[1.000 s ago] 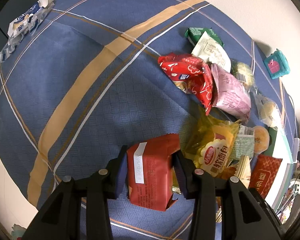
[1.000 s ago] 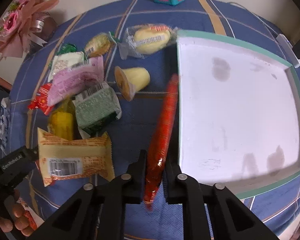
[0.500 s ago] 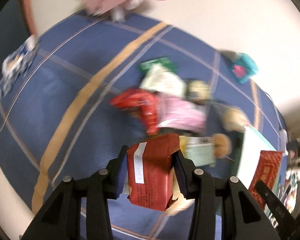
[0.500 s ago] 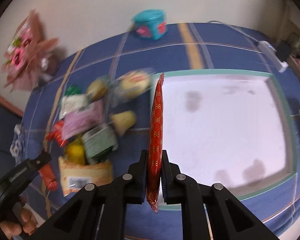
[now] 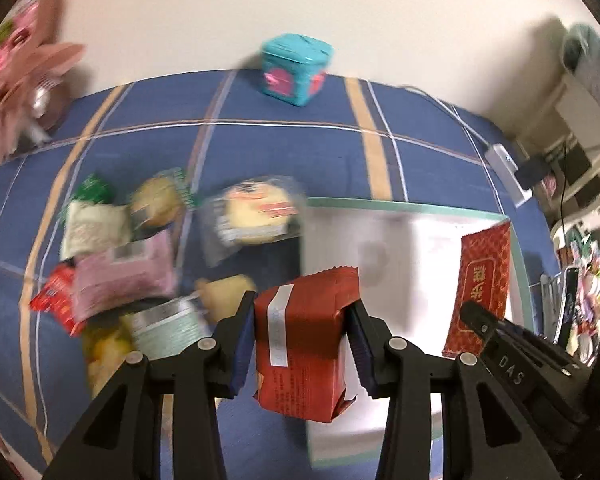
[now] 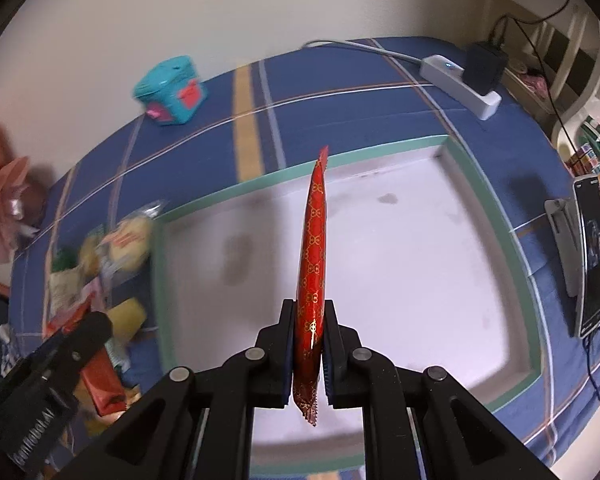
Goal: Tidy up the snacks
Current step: 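Carry both snacks into the white tray and open both tools, then grasp the yellow bread bag with the left tool while the right tool grasps the cream bread bag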
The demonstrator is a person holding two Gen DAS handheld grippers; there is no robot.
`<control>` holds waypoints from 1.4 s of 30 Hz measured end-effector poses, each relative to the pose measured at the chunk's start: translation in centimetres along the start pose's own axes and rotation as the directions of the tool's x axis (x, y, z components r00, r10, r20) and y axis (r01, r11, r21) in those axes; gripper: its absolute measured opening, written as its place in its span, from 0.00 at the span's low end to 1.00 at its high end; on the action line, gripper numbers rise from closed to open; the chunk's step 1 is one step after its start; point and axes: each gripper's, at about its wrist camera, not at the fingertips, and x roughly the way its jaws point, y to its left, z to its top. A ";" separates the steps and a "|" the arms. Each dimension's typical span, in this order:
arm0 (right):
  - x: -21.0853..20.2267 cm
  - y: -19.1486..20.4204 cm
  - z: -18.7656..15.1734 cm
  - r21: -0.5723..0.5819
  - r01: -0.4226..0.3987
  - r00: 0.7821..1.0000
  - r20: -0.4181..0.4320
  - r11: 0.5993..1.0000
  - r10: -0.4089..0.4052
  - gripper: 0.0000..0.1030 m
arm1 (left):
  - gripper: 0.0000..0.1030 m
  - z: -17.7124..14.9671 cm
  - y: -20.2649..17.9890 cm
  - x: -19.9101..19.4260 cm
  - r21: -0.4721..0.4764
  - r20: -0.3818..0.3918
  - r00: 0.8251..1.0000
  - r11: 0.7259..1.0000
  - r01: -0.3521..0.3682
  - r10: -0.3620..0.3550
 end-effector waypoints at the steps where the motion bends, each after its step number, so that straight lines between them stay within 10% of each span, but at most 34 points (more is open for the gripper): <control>1: 0.3 -0.4 0.3 0.008 0.003 1.000 0.001 1.000 -0.003 0.12 | 0.43 0.2 -0.3 0.5 0.012 -0.004 1.000 1.000 -0.006 0.006; 24: 1.2 -4.6 1.7 0.068 0.103 0.994 -0.038 0.992 -0.101 0.15 | 0.56 1.3 -1.9 3.0 0.062 -0.049 0.996 0.996 -0.065 0.069; 27: 0.9 -4.2 1.2 0.052 0.116 0.993 -0.044 0.992 -0.113 0.30 | 0.67 1.1 -0.4 1.9 0.021 -0.046 0.995 0.996 -0.082 0.083; 31: 0.5 -3.6 0.2 0.030 0.123 0.992 -0.039 0.992 -0.122 0.82 | 0.89 0.2 2.1 0.6 -0.062 -0.031 0.994 0.993 -0.105 0.103; 42: -0.4 -1.5 -2.7 -0.021 0.118 0.992 -0.032 0.993 -0.118 0.95 | 0.98 -3.1 7.3 -1.1 -0.167 -0.030 0.982 0.968 -0.189 0.187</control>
